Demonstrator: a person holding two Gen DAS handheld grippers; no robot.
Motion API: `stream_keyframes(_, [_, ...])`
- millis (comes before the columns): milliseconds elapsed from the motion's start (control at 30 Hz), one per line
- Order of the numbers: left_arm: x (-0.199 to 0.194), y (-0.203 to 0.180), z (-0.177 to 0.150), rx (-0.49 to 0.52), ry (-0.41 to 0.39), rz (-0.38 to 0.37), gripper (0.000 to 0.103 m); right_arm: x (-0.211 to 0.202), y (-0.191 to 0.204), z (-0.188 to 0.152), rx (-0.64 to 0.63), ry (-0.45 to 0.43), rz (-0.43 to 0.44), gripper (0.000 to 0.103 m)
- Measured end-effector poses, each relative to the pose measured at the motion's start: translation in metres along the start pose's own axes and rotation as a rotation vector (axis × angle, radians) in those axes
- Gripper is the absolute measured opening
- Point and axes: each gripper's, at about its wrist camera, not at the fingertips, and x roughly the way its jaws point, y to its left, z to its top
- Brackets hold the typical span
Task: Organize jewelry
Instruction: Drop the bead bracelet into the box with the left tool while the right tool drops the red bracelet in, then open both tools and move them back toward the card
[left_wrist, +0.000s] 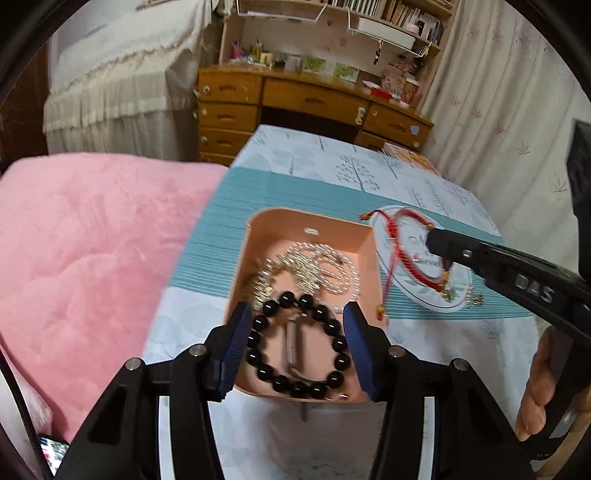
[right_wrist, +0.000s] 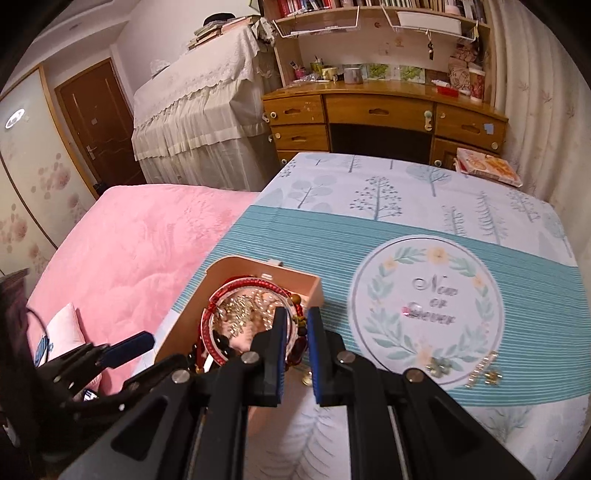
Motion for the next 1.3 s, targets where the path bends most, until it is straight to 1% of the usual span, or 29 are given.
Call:
stream_keyframes(100, [-0.001,0.001,0.001,0.012,-0.008,0.020,0.050,0.009,0.006,0.004,0.007,0.001,0.002,0.011])
stream_keyframes(167, [0.001,0.002,0.001,0.021,-0.002,0.024,0.050,0.015,0.010,0.008,0.014,0.000,0.005,0.011])
stream_keyframes(267, [0.002,0.005,0.001,0.030,0.003,0.021,0.050,0.025,0.014,0.011,0.018,0.000,-0.013,0.011])
stream_keyframes(433, [0.005,0.009,-0.001,0.033,0.013,0.024,0.050,0.044,0.017,0.012,0.047,0.044,-0.003,0.011])
stream_keyframes(500, [0.008,0.011,-0.001,0.026,0.023,0.014,0.050,0.051,0.018,0.011,0.053,0.064,0.012,0.011])
stream_keyframes(633, [0.011,0.012,-0.003,0.025,0.030,0.010,0.050,0.058,0.021,0.009,0.058,0.088,0.018,0.012])
stream_keyframes(700, [0.011,0.011,-0.003,0.025,0.031,0.008,0.050,0.057,0.022,0.007,0.062,0.085,0.021,0.015])
stream_keyframes(733, [0.011,0.011,-0.003,0.025,0.030,0.006,0.050,0.054,0.023,0.006,0.060,0.075,0.026,0.019])
stream_keyframes(800, [0.010,0.010,-0.004,0.025,0.028,0.003,0.053,0.047,0.025,0.005,0.048,0.049,0.014,0.023])
stream_keyframes(933, [0.008,0.007,-0.006,0.033,0.023,-0.002,0.054,0.033,0.026,0.001,0.043,0.009,0.005,0.023])
stream_keyframes(1067, [0.006,0.002,-0.007,0.046,0.018,-0.008,0.055,0.021,0.021,-0.006,0.061,-0.010,0.008,0.023])
stream_keyframes(1300, [0.002,-0.006,-0.010,0.064,0.012,-0.017,0.055,0.005,0.014,-0.023,0.061,-0.029,-0.026,0.023])
